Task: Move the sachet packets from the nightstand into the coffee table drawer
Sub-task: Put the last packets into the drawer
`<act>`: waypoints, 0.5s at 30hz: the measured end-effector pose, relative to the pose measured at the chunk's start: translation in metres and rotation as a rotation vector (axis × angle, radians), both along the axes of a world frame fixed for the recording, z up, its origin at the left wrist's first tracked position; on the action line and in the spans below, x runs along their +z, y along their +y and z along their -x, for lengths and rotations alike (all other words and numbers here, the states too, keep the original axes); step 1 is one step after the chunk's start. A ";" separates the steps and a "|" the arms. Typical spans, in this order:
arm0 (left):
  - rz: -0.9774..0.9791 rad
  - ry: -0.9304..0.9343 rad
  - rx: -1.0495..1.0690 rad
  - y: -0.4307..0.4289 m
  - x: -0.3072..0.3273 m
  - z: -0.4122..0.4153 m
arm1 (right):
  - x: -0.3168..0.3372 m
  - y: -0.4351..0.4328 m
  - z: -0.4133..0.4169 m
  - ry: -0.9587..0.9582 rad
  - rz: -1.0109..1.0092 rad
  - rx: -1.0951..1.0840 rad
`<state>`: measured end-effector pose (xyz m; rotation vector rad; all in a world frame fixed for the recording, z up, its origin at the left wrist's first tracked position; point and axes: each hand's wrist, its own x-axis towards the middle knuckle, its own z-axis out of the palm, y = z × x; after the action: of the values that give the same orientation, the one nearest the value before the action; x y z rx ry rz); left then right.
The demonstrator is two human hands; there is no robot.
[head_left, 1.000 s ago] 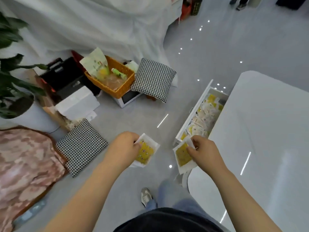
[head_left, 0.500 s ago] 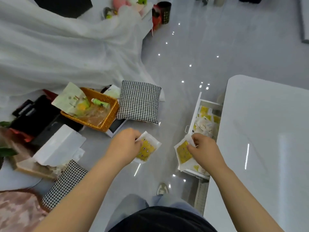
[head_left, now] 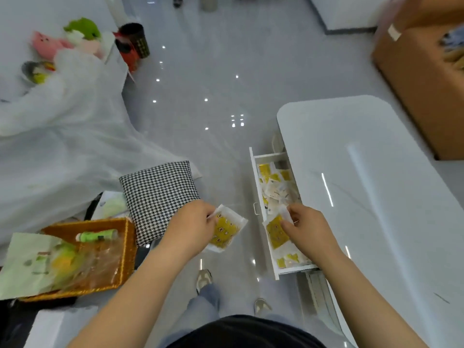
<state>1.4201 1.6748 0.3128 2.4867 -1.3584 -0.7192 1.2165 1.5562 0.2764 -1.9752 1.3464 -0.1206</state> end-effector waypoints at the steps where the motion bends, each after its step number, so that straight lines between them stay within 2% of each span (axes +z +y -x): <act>1: 0.004 -0.009 -0.046 -0.008 0.002 -0.012 | 0.000 0.000 -0.007 0.000 0.009 -0.037; 8: 0.010 -0.012 -0.319 -0.068 0.017 -0.061 | 0.015 0.000 -0.030 0.020 0.045 -0.301; 15: 0.000 0.046 -0.474 -0.140 0.012 -0.065 | 0.016 -0.033 -0.031 0.036 0.048 -0.472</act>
<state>1.4856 1.5352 0.3249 2.1434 -1.9536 -0.8565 1.2479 1.5230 0.2919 -1.6686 1.8266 -0.3421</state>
